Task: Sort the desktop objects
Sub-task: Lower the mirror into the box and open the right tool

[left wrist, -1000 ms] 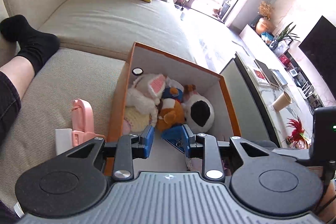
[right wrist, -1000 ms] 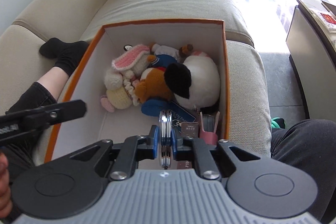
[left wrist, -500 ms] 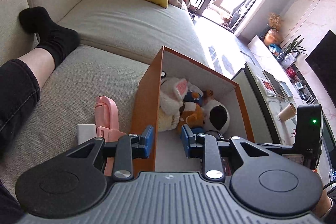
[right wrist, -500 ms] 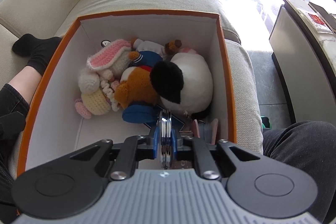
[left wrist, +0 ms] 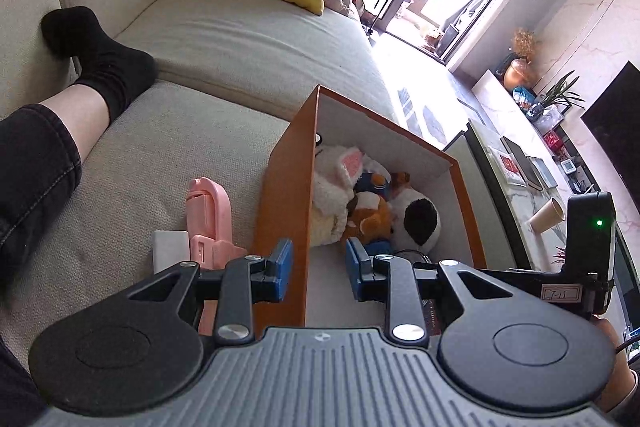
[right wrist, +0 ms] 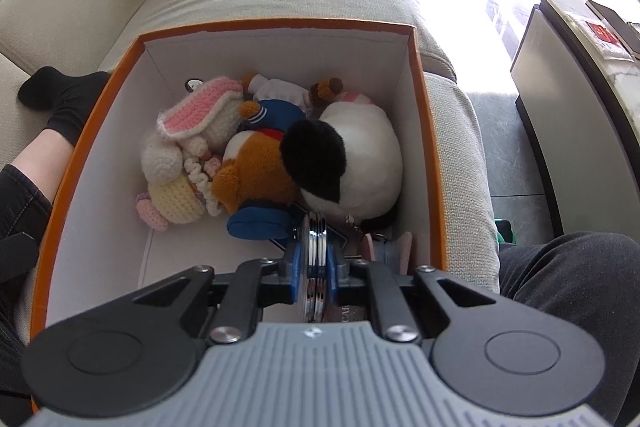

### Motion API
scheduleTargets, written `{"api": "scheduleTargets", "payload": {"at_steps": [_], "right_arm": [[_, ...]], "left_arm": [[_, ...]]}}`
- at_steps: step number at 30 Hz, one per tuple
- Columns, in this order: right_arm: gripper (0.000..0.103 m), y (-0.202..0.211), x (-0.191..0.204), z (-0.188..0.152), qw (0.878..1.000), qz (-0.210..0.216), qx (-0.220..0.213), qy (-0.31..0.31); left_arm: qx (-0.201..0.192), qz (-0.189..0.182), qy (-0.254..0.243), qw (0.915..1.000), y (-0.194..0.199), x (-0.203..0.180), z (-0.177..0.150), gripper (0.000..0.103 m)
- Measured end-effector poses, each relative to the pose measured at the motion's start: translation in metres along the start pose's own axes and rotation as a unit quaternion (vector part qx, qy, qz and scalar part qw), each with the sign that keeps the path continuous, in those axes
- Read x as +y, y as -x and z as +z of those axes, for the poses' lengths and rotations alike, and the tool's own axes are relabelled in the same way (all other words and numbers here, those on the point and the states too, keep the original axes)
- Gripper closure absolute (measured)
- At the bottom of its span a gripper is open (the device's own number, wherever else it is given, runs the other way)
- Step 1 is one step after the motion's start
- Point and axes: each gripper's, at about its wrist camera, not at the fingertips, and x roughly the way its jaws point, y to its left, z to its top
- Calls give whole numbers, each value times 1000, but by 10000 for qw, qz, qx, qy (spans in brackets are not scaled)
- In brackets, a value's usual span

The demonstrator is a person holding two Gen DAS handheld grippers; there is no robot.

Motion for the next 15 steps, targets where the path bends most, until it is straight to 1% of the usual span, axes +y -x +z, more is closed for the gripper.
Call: {"api": "scheduleTargets", "payload": {"at_steps": [3, 6, 7, 9, 11, 13, 15], "right_arm": [[89, -1, 13, -4, 9992, -220, -103, 304], [89, -7, 18, -5, 9985, -295, -185, 415], [89, -8, 19, -4, 9987, -220, -213, 399], [89, -9, 14, -2, 9994, 190, -197, 202], [89, -11, 5, 1, 9984, 545, -98, -139], [89, -13, -4, 3, 9974, 629, -78, -332], [89, -12, -9, 3, 9978, 539, -51, -389]], "left_arm": [[-6, -14, -2, 10000, 0, -1, -1, 71], [-5, -3, -26, 10000, 2, -1, -2, 71], [-2, 5, -22, 10000, 2, -1, -2, 71], [5, 26, -9, 10000, 2, 0, -3, 71], [25, 48, 3, 10000, 1, 0, -3, 71], [44, 39, -5, 10000, 0, -1, -3, 71], [63, 31, -19, 10000, -1, -2, -3, 71]]}}
